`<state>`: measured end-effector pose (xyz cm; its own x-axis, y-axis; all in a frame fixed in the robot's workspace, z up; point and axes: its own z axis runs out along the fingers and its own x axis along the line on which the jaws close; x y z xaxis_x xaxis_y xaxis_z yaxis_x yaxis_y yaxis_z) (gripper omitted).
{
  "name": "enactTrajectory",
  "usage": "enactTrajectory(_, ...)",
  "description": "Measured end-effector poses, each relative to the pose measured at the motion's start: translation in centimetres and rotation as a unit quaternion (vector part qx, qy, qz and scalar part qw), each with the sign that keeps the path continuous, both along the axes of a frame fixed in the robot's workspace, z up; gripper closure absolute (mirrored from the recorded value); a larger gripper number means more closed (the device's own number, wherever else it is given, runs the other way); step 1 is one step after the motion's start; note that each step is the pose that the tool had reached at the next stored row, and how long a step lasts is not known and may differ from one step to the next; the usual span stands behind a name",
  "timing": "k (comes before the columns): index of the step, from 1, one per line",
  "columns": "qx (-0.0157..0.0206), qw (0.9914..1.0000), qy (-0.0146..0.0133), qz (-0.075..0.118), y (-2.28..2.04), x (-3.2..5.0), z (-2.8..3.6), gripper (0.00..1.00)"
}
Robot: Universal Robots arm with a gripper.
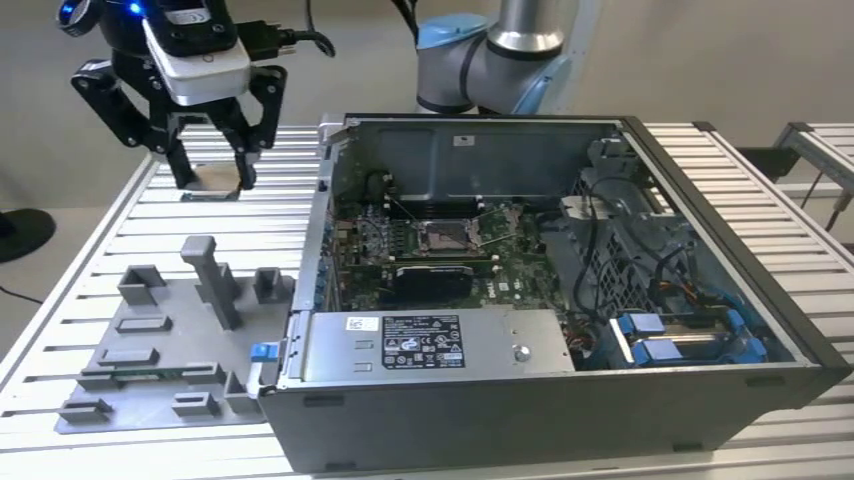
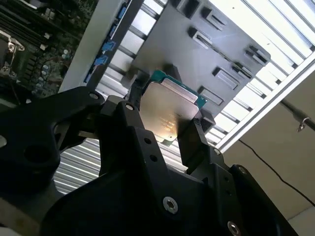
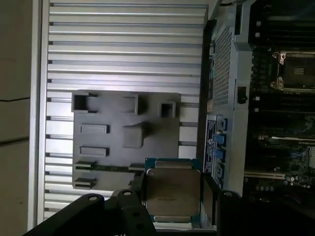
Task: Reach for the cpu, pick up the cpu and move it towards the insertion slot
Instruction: 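Pick up the cpu and move it towards the insertion slot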
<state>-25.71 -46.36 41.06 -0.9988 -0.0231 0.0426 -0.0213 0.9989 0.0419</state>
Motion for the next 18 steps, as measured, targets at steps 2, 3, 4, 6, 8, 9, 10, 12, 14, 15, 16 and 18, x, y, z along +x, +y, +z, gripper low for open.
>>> enactTrajectory(2,0.0,1.0,0.0009,0.0,0.0,0.91,0.0,1.0)
enactTrajectory(3,0.0,1.0,0.0013,0.0,0.0,1.34,0.0,1.0)
enactTrajectory(4,0.0,1.0,0.0018,0.0,0.0,1.79,0.0,1.0)
enactTrajectory(6,0.0,1.0,0.0026,0.0,0.0,2.7,0.0,1.0)
enactTrajectory(8,0.0,0.99999,0.0035,0.0,0.0,3.59,0.0,1.0)
enactTrajectory(9,0.0,0.99999,0.004,0.0,0.0,4.04,0.0,1.0)
enactTrajectory(10,0.0,0.99999,0.0045,0.0,0.0,4.5,0.0,1.0)
enactTrajectory(12,0.0,0.99998,0.0055,0.0,0.0,5.39,0.0,1.0)
enactTrajectory(14,0.0,0.99998,0.0057,0.0,0.0,6.03,0.0,1.0)
enactTrajectory(15,0.0,0.99998,0.0057,0.0,0.0,6.36,0.0,1.0)
enactTrajectory(16,0.0,0.99998,0.0057,0.0,0.0,6.79,0.0,1.0)
enactTrajectory(18,0.0,0.99998,0.0058,0.0,0.0,7.67,0.0,1.0)
